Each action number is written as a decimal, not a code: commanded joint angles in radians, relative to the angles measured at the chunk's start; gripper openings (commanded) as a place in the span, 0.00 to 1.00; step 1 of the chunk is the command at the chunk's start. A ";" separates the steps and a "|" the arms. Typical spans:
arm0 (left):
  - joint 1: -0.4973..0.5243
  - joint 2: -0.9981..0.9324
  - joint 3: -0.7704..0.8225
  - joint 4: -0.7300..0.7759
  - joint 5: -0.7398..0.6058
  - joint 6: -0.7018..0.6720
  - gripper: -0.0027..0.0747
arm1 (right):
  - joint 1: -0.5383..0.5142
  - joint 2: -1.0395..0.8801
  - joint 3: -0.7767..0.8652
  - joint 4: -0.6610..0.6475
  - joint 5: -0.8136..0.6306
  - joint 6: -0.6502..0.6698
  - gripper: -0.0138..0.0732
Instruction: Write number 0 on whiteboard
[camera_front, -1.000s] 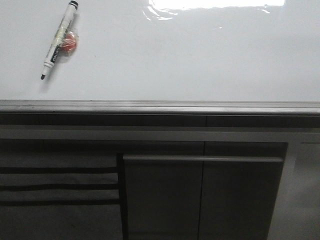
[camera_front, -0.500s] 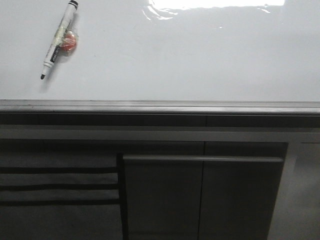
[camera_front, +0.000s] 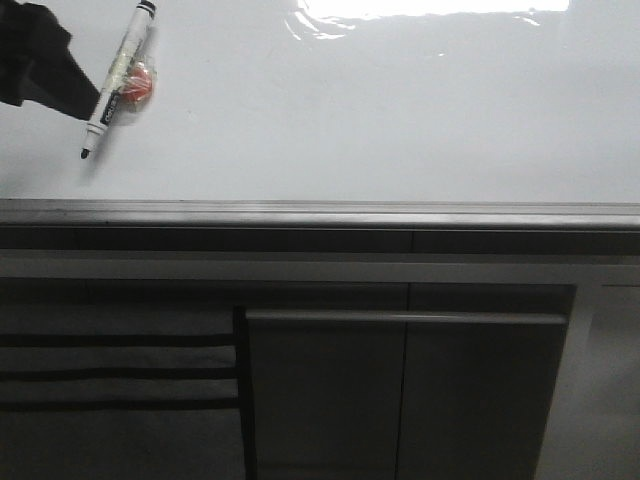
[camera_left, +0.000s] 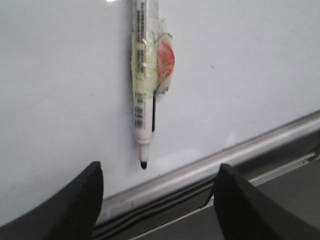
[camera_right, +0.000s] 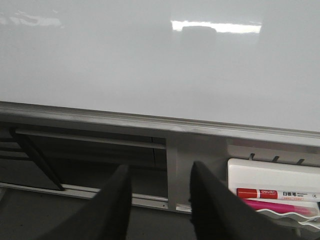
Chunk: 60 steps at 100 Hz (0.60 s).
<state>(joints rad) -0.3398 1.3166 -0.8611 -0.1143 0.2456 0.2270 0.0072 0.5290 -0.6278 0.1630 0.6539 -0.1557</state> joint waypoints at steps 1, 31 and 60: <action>-0.009 0.036 -0.080 0.023 -0.071 -0.001 0.60 | -0.007 0.010 -0.034 0.008 -0.076 -0.010 0.45; 0.030 0.155 -0.179 0.053 -0.056 -0.015 0.60 | -0.007 0.010 -0.034 0.008 -0.076 -0.010 0.45; 0.030 0.193 -0.188 0.053 -0.095 -0.015 0.56 | -0.007 0.010 -0.034 0.008 -0.078 -0.010 0.45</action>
<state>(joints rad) -0.3123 1.5259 -1.0107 -0.0601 0.2320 0.2207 0.0072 0.5290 -0.6278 0.1630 0.6516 -0.1574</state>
